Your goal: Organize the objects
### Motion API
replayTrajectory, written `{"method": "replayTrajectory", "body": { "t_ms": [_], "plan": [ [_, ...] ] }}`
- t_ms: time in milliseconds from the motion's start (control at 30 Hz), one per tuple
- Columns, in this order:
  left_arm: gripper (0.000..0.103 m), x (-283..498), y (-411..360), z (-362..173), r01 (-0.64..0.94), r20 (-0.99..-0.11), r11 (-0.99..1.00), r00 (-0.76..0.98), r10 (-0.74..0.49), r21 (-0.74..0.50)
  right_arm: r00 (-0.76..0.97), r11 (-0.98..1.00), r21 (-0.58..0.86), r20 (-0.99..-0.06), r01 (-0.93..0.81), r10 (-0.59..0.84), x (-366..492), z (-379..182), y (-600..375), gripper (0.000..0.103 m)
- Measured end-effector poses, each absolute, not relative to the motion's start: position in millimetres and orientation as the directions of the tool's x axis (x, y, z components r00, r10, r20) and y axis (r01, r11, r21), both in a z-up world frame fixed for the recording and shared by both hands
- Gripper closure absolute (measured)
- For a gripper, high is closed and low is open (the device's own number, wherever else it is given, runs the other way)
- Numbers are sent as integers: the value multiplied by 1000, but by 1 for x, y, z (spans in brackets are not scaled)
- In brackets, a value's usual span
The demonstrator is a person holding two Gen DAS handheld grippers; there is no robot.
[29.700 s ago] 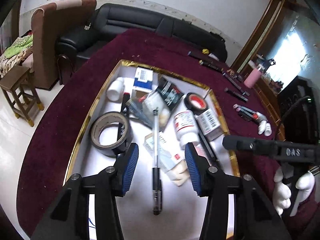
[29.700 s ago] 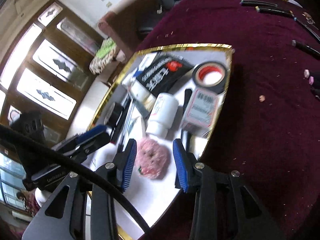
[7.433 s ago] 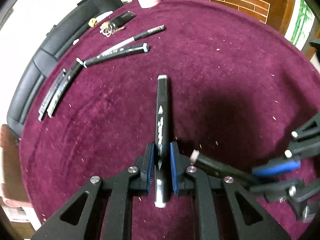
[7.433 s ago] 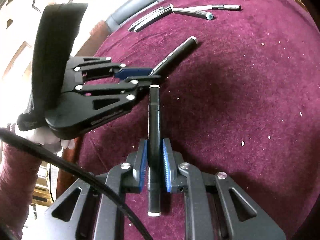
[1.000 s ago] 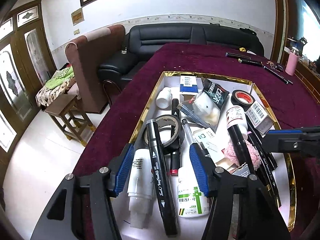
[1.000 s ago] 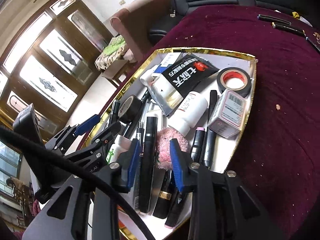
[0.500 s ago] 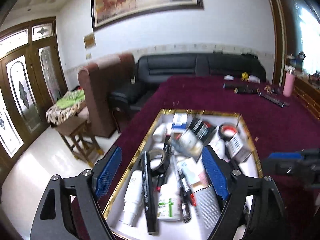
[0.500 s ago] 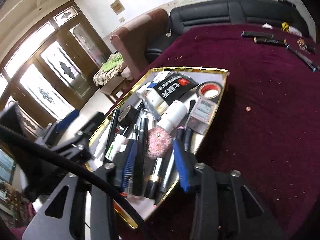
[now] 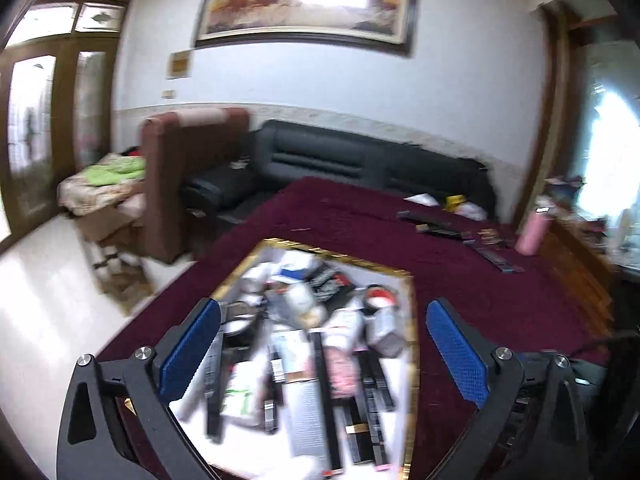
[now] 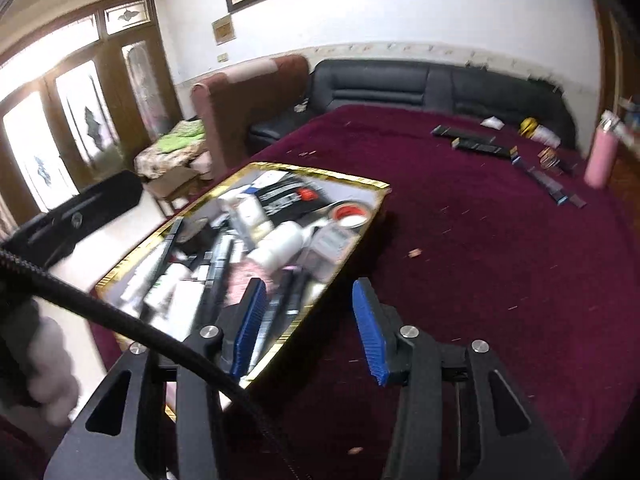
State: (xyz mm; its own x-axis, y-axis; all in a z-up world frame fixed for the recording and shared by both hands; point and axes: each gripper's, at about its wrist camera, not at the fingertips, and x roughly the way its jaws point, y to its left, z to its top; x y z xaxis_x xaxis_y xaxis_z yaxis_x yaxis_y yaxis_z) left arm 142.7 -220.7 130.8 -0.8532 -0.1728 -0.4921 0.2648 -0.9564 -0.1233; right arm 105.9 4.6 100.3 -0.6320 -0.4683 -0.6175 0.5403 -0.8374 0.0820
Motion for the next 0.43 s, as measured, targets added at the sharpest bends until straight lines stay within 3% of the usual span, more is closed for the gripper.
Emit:
{"method": "replayTrajectory", "body": {
  "t_ms": [200,433],
  "plan": [
    [2,135,-223,120,356,-564,-930,-788,-247,-90,-644,-852,74,-623,518,-445,102,96,16,53],
    [1,138,-216,112,418,-571,-908,-752,-330,-26,-643,-855,73,-627,514,-440,104,95,20,53]
  ]
}}
